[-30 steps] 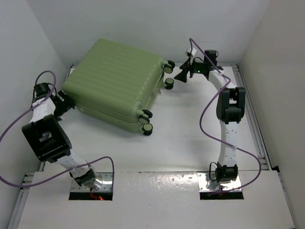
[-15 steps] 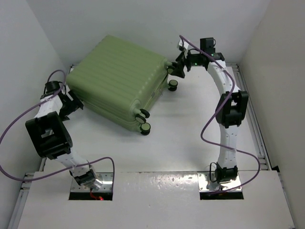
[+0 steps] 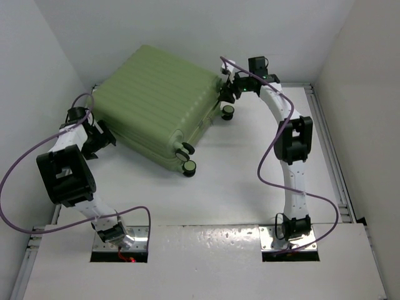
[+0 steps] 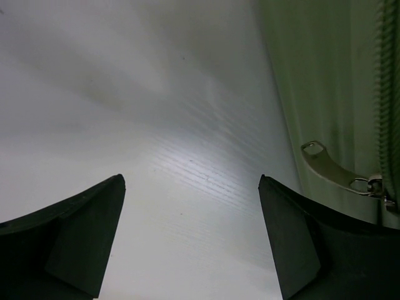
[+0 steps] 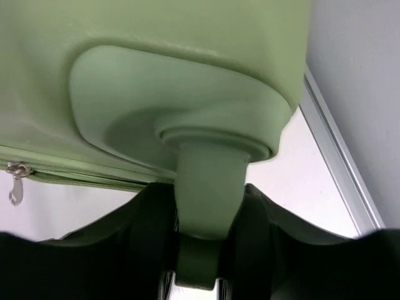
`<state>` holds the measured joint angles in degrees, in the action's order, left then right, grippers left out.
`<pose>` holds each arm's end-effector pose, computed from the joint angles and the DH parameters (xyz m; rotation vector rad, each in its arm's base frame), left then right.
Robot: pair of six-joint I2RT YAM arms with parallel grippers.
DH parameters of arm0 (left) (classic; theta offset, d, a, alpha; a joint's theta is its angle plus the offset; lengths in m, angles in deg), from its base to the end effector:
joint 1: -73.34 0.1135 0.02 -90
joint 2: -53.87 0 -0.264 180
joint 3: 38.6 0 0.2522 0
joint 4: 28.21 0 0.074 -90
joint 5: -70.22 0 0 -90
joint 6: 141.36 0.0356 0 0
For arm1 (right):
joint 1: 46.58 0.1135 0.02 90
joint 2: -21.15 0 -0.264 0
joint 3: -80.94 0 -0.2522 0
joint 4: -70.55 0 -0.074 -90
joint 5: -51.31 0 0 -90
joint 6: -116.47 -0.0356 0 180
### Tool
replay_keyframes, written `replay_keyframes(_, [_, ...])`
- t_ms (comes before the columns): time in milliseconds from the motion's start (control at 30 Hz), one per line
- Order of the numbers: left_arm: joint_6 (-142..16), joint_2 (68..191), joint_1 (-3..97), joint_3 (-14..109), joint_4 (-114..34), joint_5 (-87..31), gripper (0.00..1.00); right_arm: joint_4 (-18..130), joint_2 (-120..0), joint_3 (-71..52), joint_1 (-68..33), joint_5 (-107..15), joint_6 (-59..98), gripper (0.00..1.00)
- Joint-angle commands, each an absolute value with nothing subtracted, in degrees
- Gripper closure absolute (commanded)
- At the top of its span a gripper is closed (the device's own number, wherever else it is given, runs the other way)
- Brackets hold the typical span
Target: Pack the luggage
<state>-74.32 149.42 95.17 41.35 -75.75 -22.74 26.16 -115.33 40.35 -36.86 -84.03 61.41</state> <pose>0.3144 0.1240 0.2107 -1.0029 2.4771 -0.0753 0.5255 0.1157 0.2426 -1.1542 1.7776 0.6440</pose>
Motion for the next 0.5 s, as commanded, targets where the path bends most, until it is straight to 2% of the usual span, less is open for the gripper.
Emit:
replay_keyframes(0, [-72.8, 152.7, 91.4, 45.3, -69.6, -27.9, 0.07, 28.7, -111.5, 38.9, -37.1, -87.0, 61.8, 0.54])
replay_keyframes(33, [-72.8, 155.2, 90.5, 48.5, -69.6, -27.9, 0.07, 28.8, -110.5, 35.8, -37.3, -87.7, 61.6, 0.66])
replay_keyframes(167, [-72.8, 162.1, 87.6, 58.2, -68.3, -28.4, 0.07, 28.1, -104.1, 30.3, -38.1, -88.8, 59.9, 0.75])
replay_keyframes(300, [-72.3, 168.3, 83.6, 69.4, -67.6, -28.4, 0.07, 27.3, -100.4, 24.6, -38.2, -88.1, 57.9, 0.76])
replay_keyframes(433, [-72.3, 170.6, 82.4, 73.1, -67.6, -28.4, 0.07, 28.4, -96.9, 20.9, -38.3, -85.8, 53.8, 0.70])
replay_keyframes(467, [-72.3, 170.0, 82.4, 73.1, -67.6, -27.2, 0.07, 28.9, -95.8, 20.2, -38.2, -85.2, 52.1, 0.66])
